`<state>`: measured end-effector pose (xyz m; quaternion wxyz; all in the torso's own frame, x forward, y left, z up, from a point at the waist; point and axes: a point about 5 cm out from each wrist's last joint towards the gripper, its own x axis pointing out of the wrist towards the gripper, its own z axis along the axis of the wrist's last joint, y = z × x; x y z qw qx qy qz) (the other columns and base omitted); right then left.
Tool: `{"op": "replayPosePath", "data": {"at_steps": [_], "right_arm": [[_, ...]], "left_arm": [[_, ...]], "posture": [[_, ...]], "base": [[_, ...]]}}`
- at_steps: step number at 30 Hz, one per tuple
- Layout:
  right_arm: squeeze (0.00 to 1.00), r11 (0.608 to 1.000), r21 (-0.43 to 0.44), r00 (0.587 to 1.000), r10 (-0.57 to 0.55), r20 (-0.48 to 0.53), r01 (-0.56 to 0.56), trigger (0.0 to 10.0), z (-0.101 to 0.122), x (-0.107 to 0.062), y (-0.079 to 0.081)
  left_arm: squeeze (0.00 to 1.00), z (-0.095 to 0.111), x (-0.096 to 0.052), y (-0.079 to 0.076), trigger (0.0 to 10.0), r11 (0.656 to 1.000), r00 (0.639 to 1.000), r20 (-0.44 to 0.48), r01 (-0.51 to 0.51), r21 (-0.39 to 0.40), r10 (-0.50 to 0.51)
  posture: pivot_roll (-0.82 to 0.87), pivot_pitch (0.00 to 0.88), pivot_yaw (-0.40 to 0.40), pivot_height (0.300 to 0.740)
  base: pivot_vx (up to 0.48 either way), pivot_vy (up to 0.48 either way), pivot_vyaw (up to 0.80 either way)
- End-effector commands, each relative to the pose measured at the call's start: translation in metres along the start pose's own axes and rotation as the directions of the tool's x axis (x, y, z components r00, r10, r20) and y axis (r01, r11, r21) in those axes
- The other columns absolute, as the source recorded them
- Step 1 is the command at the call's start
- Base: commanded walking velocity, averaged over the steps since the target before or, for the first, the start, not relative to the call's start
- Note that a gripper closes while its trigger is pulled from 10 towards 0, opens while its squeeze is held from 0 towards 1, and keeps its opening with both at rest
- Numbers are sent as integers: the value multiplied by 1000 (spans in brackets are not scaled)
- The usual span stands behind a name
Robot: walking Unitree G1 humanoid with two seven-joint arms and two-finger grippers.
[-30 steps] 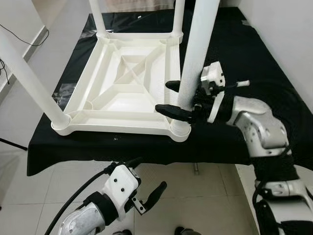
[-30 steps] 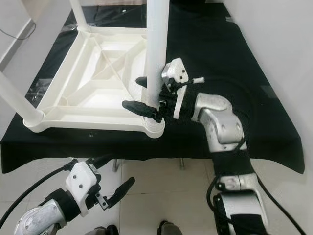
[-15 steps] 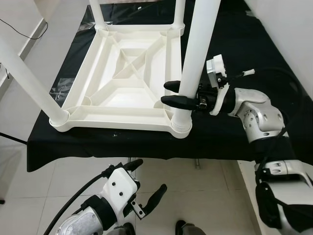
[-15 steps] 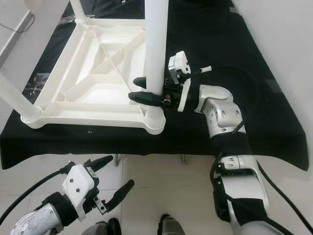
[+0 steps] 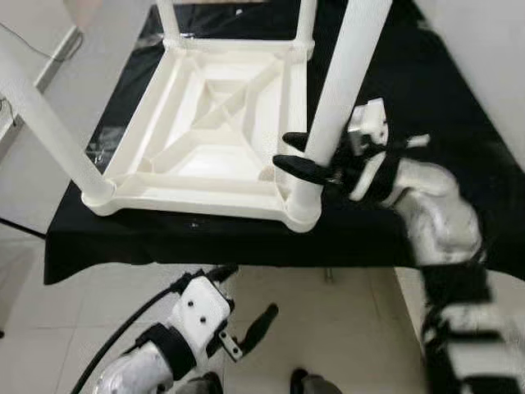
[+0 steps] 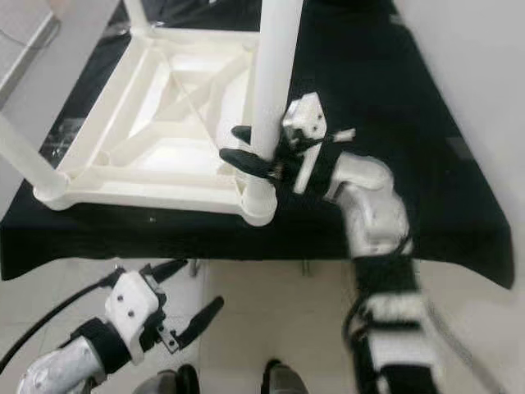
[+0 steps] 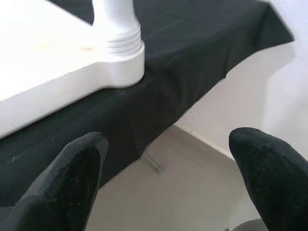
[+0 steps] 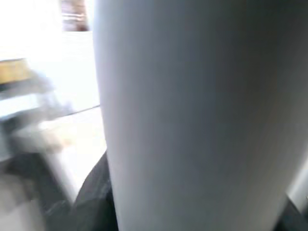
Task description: Building children table
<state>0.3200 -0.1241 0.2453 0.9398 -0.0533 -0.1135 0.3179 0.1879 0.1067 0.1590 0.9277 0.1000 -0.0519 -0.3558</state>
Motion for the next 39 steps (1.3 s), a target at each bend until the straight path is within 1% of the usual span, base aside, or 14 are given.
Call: {"op": "replayPosePath", "data": {"at_steps": [1,2,4,8,11,12,15,16,21,26,27,28,29,39], "right_arm": [[0,971,-8,942,-233,-243,239,0,-41,-19,-9],[0,925,-37,886,-374,-275,378,0,-49,-29,-2],[0,890,-54,850,-450,-274,453,0,-49,-31,1],[0,889,-45,856,-452,-250,456,0,-42,-18,3],[0,921,15,899,-376,-224,389,0,-35,0,12],[0,932,23,911,-348,-220,362,10000,-34,3,13],[0,943,86,938,-304,-167,321,10000,-26,6,17],[1000,962,156,973,-213,-87,225,10000,-13,8,21],[1000,977,150,989,-147,-24,149,10000,0,8,20],[1000,990,108,996,86,26,-88,10000,9,8,5],[698,981,77,984,178,33,-180,10000,11,7,2],[698,968,55,970,243,32,-244,10000,12,6,0],[0,946,38,947,321,27,-322,10000,14,5,-2],[0,844,39,845,535,11,-535,10000,28,16,-34]], "left_arm": [[0,-7,-2,-1,10000,1000,1000,-29,0,-16,0],[0,-8,0,1,10000,1000,1000,-27,2,-12,-3],[0,-9,3,3,10000,1000,1000,-23,5,-9,-5],[0,-10,7,5,10000,1000,1000,-16,10,-7,-10],[0,-11,9,5,10000,1000,1000,-11,4,-7,-4],[0,-11,9,5,10000,1000,1000,-12,-2,-6,2],[0,-10,8,6,10000,1000,1000,-13,-9,-5,9],[0,-10,6,6,10000,1000,1000,-15,-9,-6,9],[0,-9,5,5,10000,1000,1000,-14,-5,-7,5],[0,-9,3,4,10000,1000,1000,-15,2,-8,-2],[0,-8,2,4,10000,1000,1000,-16,2,-8,-2],[0,-8,1,3,10000,1000,1000,-17,1,-9,-2],[0,-7,0,3,10000,1000,1000,-18,0,-9,0],[0,0,-9,5,10000,997,997,17,-75,16,75]], "posture": [[10,255,12,740],[-4,243,14,740],[-18,225,22,740],[-24,217,14,740],[-18,217,-1,740],[-18,217,-1,740],[-12,226,0,740],[-7,236,3,740],[-2,245,4,740],[17,261,3,740],[23,267,3,740],[23,267,3,740],[31,277,0,740],[60,279,-4,740]], "base": [[0,0,0],[0,0,0],[0,0,0],[0,0,0],[0,0,0],[0,0,0],[0,0,0],[0,0,0],[0,0,0],[0,0,0],[0,0,0],[0,0,0],[0,0,0],[0,0,0]]}}
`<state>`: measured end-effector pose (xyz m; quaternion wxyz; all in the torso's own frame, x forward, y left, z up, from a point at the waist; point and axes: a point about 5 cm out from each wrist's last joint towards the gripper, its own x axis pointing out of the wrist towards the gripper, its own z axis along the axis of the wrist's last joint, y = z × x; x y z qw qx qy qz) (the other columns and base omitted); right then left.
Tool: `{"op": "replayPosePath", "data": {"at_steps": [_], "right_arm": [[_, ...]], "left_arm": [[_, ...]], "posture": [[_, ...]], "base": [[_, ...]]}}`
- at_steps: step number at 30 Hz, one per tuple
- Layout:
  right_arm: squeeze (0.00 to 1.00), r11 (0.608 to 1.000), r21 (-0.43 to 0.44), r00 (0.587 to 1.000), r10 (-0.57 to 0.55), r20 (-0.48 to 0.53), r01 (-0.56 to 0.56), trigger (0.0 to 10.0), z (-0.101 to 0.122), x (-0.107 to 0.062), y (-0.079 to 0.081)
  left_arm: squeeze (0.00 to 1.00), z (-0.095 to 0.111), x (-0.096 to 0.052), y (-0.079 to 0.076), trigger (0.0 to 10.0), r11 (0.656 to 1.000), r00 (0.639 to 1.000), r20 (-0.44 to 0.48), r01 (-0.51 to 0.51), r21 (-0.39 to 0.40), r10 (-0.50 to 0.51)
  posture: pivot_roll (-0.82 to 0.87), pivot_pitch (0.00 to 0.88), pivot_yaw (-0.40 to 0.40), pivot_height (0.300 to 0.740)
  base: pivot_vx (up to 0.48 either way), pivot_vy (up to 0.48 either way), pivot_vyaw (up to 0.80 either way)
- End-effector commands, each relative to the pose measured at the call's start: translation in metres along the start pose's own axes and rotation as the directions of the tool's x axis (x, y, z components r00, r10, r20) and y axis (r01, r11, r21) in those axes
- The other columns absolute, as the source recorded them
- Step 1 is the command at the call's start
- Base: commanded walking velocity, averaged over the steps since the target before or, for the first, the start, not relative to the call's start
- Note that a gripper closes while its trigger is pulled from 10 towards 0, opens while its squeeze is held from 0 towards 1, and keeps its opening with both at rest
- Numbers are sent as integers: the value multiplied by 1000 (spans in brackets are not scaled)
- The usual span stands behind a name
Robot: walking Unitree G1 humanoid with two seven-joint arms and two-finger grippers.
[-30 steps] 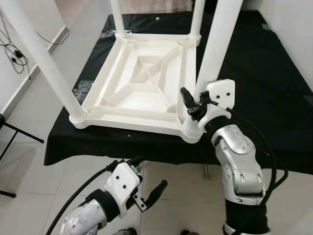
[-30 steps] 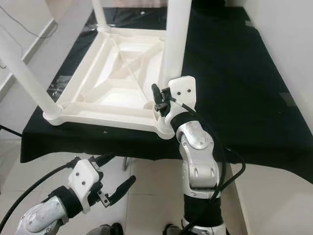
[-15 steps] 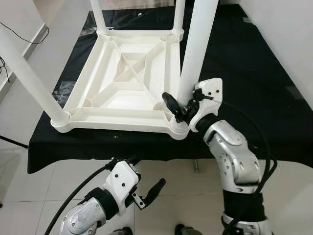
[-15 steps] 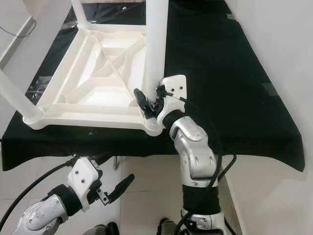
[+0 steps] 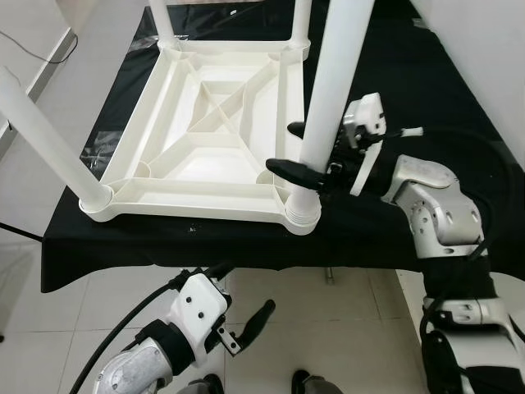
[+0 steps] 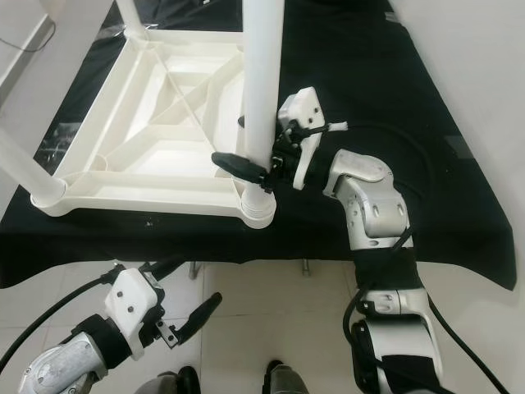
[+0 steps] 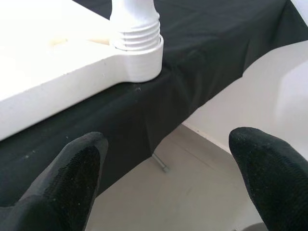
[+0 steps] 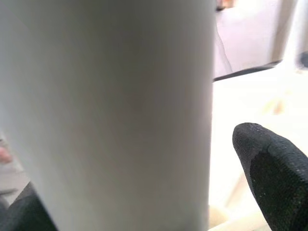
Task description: Building children table
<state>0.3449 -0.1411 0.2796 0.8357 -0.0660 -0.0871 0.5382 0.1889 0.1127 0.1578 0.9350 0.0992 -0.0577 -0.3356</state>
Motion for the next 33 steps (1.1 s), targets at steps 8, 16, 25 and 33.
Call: {"op": "replayPosePath", "data": {"at_steps": [8,16,25,33], "right_arm": [[0,969,79,972,235,-19,-233,0,-7,-8,-1],[0,978,105,981,188,-52,-181,0,-27,-17,-2],[0,813,118,796,-511,-324,570,0,-96,-15,35],[0,542,30,509,-767,-390,840,0,-105,-14,53]], "left_arm": [[0,23,-17,2,10000,993,990,85,-113,-18,114],[0,33,-27,-5,10000,992,988,89,-124,-36,127],[0,35,-31,-12,10000,987,986,86,-133,-93,141],[0,34,-29,-12,10000,985,988,77,-124,-122,134]], "posture": [[69,255,-15,740],[71,237,-28,740],[61,249,-23,740],[57,242,-7,740]], "base": [[0,0,0],[0,0,0],[0,0,0],[0,0,0]]}}
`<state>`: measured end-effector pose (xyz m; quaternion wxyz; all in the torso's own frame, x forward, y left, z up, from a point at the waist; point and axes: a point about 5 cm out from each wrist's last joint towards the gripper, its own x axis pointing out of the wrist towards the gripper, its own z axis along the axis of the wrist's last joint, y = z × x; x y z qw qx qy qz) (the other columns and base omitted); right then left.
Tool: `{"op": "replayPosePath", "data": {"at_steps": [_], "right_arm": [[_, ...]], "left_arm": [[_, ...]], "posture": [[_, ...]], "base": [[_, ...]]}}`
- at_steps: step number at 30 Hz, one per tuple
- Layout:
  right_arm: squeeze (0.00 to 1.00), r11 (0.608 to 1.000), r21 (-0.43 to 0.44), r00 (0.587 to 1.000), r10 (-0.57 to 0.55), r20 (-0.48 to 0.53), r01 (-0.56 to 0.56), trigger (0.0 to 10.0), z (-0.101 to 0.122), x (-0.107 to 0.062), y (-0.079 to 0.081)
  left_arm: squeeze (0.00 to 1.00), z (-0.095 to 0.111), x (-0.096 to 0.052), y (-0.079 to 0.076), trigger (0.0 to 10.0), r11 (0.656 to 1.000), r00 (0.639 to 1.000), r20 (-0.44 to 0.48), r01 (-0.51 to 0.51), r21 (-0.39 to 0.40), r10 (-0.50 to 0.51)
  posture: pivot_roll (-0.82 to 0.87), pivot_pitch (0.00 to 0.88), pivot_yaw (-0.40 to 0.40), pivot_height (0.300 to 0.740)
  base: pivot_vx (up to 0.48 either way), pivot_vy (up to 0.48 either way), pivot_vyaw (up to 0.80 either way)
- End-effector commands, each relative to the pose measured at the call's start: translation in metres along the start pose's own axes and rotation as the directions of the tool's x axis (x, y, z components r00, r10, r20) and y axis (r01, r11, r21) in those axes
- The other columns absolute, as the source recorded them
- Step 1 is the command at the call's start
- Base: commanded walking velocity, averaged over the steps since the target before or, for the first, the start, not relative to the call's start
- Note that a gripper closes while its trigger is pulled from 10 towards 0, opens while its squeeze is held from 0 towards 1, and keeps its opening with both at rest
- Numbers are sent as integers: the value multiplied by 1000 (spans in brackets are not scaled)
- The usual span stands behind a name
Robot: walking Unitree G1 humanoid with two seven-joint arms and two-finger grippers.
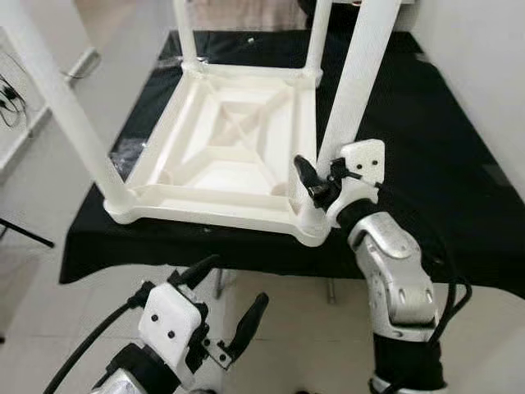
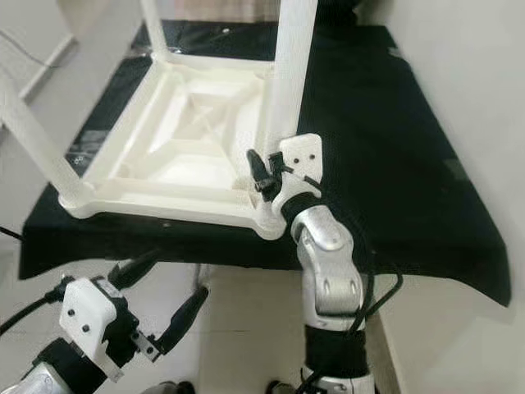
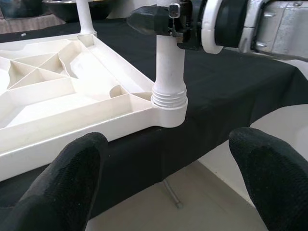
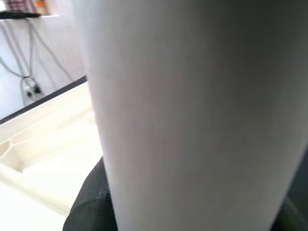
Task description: Building children table
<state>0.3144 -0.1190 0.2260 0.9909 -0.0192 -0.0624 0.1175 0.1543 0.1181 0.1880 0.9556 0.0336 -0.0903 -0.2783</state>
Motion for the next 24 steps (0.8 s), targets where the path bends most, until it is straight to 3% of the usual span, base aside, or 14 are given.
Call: {"op": "replayPosePath", "data": {"at_steps": [1,4,5,6,8,9,11,13,15,16,18,21,22,24], "right_arm": [[0,996,33,958,-66,-280,79,0,-54,1,-8],[0,998,36,968,-42,-246,52,588,-44,12,-4],[0,999,39,975,0,-224,9,10000,-39,16,-1],[596,998,42,980,54,-190,-47,10000,-32,20,0],[596,997,41,983,70,-171,-64,10000,-26,20,2],[1000,991,36,981,132,-143,-128,10000,-21,23,4],[1000,987,29,982,163,-97,-161,10000,-11,28,-1],[1000,942,0,942,336,-2,-336,10000,11,39,-12],[1000,910,-44,911,412,13,-411,10000,18,42,-16],[0,883,-68,884,467,18,-465,10000,23,47,-22],[0,883,-68,884,467,18,-465,10000,23,47,-22],[0,795,-79,796,605,33,-601,10000,31,57,-29],[0,795,-79,796,605,33,-601,10000,31,57,-29],[0,701,-88,701,712,36,-707,10000,35,58,-24]], "left_arm": [[0,-2,0,-2,10000,999,1000,-11,-4,-32,3],[0,-3,-1,-2,10000,999,1000,-17,-15,-49,14],[0,-3,-2,-2,10000,998,1000,-18,-19,-54,18],[0,-3,-2,-2,10000,998,1000,-19,-20,-56,19],[0,-2,-2,-2,10000,998,1000,-19,-20,-57,19],[0,-2,-3,-3,10000,998,1000,-20,-21,-58,20],[0,-2,-3,-3,10000,998,1000,-21,-21,-60,20],[0,-1,-3,-4,10000,998,1000,-22,-21,-64,20],[0,-1,-3,-5,10000,998,1000,-22,-21,-66,20],[0,-1,-3,-5,10000,997,1000,-22,-21,-68,20],[0,-1,-3,-5,10000,997,1000,-22,-21,-68,20],[0,0,-4,-7,10000,997,1000,-24,-22,-71,20],[0,0,-4,-7,10000,997,1000,-24,-22,-71,20],[0,1,-5,-8,10000,997,999,-27,-21,-71,20]], "posture": [[56,244,-10,740],[53,247,-15,740],[54,249,-16,740],[54,252,-16,740],[56,253,-16,740],[58,257,-15,740],[60,259,-14,740],[63,263,-18,740],[66,264,-20,740],[71,268,-23,740],[71,268,-23,740],[85,277,-24,740],[85,277,-24,740],[106,284,-22,740]], "base": [[0,0,0],[0,0,0],[0,0,0],[0,0,0],[0,0,0],[0,0,0],[0,0,0],[0,0,0],[0,0,0],[0,0,0],[0,0,0],[0,0,0],[0,0,0],[0,0,0]]}}
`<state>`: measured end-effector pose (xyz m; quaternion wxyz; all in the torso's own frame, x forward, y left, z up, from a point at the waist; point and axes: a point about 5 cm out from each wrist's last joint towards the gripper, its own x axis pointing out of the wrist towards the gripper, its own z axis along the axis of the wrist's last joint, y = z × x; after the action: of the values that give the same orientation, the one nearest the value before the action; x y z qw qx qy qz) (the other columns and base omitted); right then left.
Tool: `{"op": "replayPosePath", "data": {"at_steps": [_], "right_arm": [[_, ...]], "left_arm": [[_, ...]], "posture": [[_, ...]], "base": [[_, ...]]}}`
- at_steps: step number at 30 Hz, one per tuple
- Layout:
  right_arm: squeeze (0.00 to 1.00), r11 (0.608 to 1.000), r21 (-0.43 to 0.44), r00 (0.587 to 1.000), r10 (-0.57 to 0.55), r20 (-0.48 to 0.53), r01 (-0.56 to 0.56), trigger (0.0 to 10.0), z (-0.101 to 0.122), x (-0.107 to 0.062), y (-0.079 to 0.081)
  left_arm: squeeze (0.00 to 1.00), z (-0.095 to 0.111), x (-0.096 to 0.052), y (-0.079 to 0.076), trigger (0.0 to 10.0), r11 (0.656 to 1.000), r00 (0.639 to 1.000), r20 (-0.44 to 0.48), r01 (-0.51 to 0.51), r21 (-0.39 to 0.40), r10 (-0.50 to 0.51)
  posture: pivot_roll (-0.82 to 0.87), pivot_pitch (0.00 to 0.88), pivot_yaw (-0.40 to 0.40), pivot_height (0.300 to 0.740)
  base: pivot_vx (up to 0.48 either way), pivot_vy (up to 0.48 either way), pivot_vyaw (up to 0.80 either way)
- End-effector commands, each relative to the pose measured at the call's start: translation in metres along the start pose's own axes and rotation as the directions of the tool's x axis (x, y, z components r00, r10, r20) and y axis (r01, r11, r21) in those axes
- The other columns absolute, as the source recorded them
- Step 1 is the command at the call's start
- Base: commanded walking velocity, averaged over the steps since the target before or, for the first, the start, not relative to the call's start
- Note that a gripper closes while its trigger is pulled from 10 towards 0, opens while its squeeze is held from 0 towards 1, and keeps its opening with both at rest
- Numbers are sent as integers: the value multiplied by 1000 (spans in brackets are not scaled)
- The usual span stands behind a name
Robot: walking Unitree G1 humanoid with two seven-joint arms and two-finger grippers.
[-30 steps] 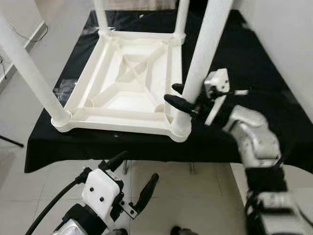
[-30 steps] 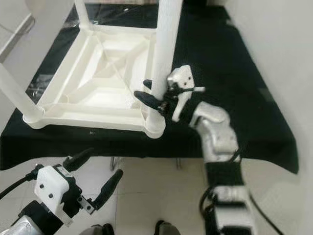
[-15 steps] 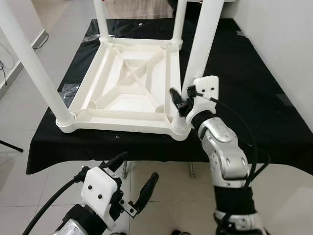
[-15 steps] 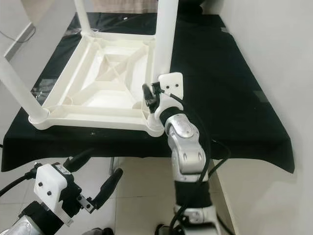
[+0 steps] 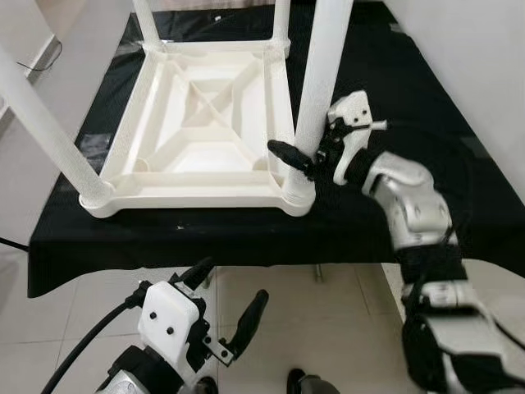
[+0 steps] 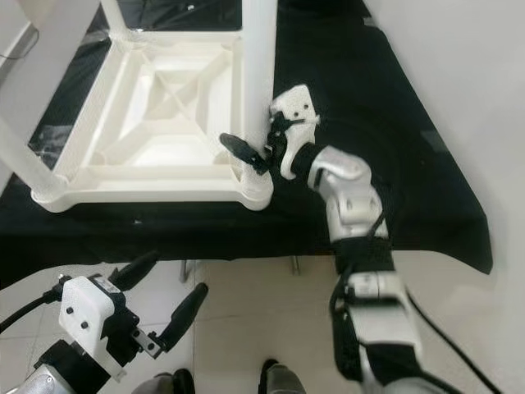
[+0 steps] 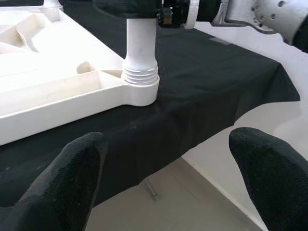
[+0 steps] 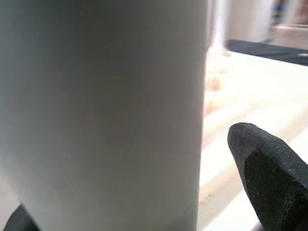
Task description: Building children table
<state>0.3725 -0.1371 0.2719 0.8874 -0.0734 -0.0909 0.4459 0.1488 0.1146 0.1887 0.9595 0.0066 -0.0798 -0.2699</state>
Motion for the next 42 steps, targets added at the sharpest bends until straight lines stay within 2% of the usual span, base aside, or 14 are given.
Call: {"op": "replayPosePath", "data": {"at_steps": [1,8,9,10,21,25,27,28,29,30,31,34,36,42], "right_arm": [[0,995,11,995,95,6,-95,10000,-2,6,7],[0,944,21,944,328,40,-329,10000,10,10,7],[0,936,23,936,349,48,-350,784,12,9,5],[0,929,27,928,368,52,-369,0,13,7,2],[0,919,25,919,394,21,-394,0,2,-8,-1],[0,967,29,966,255,-38,-254,0,-25,-16,9],[0,993,55,993,106,-48,-103,0,-38,-13,18],[0,992,83,993,-93,-69,98,0,-50,-11,27],[0,876,35,871,-474,-131,482,0,-63,-20,29],[0,876,35,871,-474,-131,482,0,-63,-20,29],[0,678,40,670,-713,-207,734,0,-80,-39,66],[0,693,43,684,-698,-210,720,0,-80,-36,83],[0,769,66,764,-617,-187,636,0,-78,-22,99],[0,770,113,777,-614,-139,629,0,-66,-5,83]], "left_arm": [[0,-1,-3,-2,10000,1000,1000,-21,1,-15,-1],[0,1,-7,-3,10000,1000,999,-32,4,-11,-4],[0,1,-7,-3,10000,1000,999,-33,5,-10,-5],[0,2,-7,-3,10000,1000,999,-33,5,-10,-5],[0,1,-2,-3,10000,1000,1000,-24,10,-12,-10],[0,0,0,-3,10000,1000,1000,-22,8,-13,-8],[0,-1,1,-2,10000,1000,1000,-22,9,-14,-9],[0,-1,1,-2,10000,1000,1000,-22,12,-14,-12],[0,-2,1,-1,10000,1000,1000,-22,14,-14,-14],[0,-2,1,-1,10000,1000,1000,-22,14,-14,-14],[0,-3,3,1,10000,1000,1000,-18,20,-13,-20],[0,-3,4,2,10000,1000,1000,-17,22,-12,-23],[0,-3,6,3,10000,1000,1000,-14,24,-10,-24],[0,-4,9,3,10000,1000,1000,-8,24,-11,-25]], "posture": [[106,284,-22,740],[118,295,-20,740],[118,295,-20,740],[118,295,-20,740],[110,279,-12,740],[105,264,-19,740],[101,254,-19,740],[99,246,-11,740],[89,240,-4,740],[89,240,-4,740],[91,230,4,740],[88,227,9,740],[77,211,13,740],[70,208,-3,740]], "base": [[0,0,0],[0,0,0],[0,0,0],[0,0,0],[0,0,0],[0,0,0],[0,0,0],[0,0,0],[0,0,0],[0,0,0],[0,0,0],[0,0,0],[0,0,0],[0,0,0]]}}
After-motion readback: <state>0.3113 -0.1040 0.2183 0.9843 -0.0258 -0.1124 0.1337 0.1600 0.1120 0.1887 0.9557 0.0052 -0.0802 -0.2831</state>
